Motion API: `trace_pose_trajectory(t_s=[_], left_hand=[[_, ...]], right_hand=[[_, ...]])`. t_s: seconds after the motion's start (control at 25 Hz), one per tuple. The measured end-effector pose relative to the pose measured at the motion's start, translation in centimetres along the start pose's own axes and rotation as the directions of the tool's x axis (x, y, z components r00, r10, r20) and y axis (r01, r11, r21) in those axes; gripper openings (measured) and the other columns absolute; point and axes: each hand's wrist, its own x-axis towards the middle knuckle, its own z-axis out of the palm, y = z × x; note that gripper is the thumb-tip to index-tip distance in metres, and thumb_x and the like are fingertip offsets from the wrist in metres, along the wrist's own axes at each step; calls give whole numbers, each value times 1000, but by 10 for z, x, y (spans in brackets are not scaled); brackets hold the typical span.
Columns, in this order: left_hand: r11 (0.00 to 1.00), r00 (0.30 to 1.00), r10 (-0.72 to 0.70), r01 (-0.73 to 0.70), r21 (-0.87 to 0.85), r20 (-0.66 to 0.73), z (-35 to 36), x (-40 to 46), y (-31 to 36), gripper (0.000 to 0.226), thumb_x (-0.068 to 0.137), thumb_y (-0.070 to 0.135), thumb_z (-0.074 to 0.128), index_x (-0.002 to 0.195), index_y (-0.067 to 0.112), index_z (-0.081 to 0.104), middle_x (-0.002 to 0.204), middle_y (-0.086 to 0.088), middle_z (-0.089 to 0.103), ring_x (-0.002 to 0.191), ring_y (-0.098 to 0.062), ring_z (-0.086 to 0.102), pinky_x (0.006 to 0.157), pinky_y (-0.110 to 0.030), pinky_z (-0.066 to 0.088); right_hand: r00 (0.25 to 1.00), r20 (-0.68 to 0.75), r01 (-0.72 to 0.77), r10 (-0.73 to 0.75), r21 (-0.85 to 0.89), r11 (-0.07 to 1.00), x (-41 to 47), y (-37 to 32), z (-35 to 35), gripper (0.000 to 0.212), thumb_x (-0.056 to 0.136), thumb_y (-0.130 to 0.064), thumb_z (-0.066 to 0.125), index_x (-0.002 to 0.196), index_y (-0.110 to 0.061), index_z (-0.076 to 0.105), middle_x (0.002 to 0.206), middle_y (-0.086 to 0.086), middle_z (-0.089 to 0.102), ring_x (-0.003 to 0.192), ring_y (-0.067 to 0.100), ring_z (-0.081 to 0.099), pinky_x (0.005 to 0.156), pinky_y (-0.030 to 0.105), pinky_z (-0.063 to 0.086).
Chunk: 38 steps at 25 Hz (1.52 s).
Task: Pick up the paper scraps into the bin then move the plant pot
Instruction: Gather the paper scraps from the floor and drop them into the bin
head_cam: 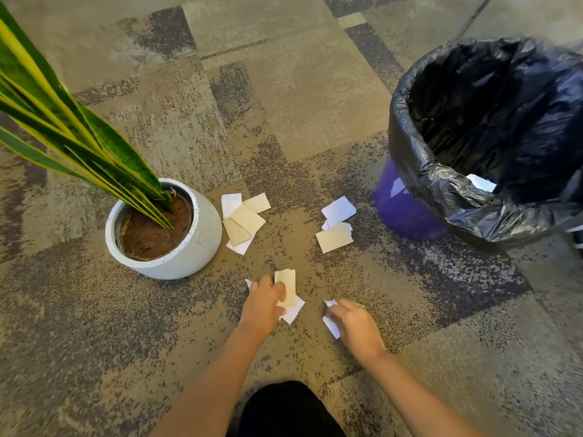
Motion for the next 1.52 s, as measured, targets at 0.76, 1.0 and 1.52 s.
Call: trace_pose_trajectory(t_s=[0.76,1.0,1.52], left_hand=[[-91,991,-81,96,-991,103,-117,-20,46,27,84,-5,59,65,13,52,92,-10,67,91,-26,65,55,-25,58],[-276,990,7,-130,-952,-138,-203,-37,125,31,90,-4,51,67,16,45,68,2,70,69,-11,68,45,-17,52],[215,984,173,-81,-973,-44,-271,13,322,15,91,4,55,78,11,57,76,-8,56,63,-14,52,55,-21,48]], right_hand=[[682,524,-209,510,808,-550,37,-53,-148,39,87,-1,59,125,-12,56,101,9,65,80,16,67,55,18,57],[892,157,-102,424,983,-149,45,-126,-255,23,86,1,61,104,-14,61,100,6,66,69,9,70,55,19,55],[770,-301,-13,563,875,485,73,-74,-409,31,88,9,52,118,2,57,108,14,62,74,20,61,46,16,50]])
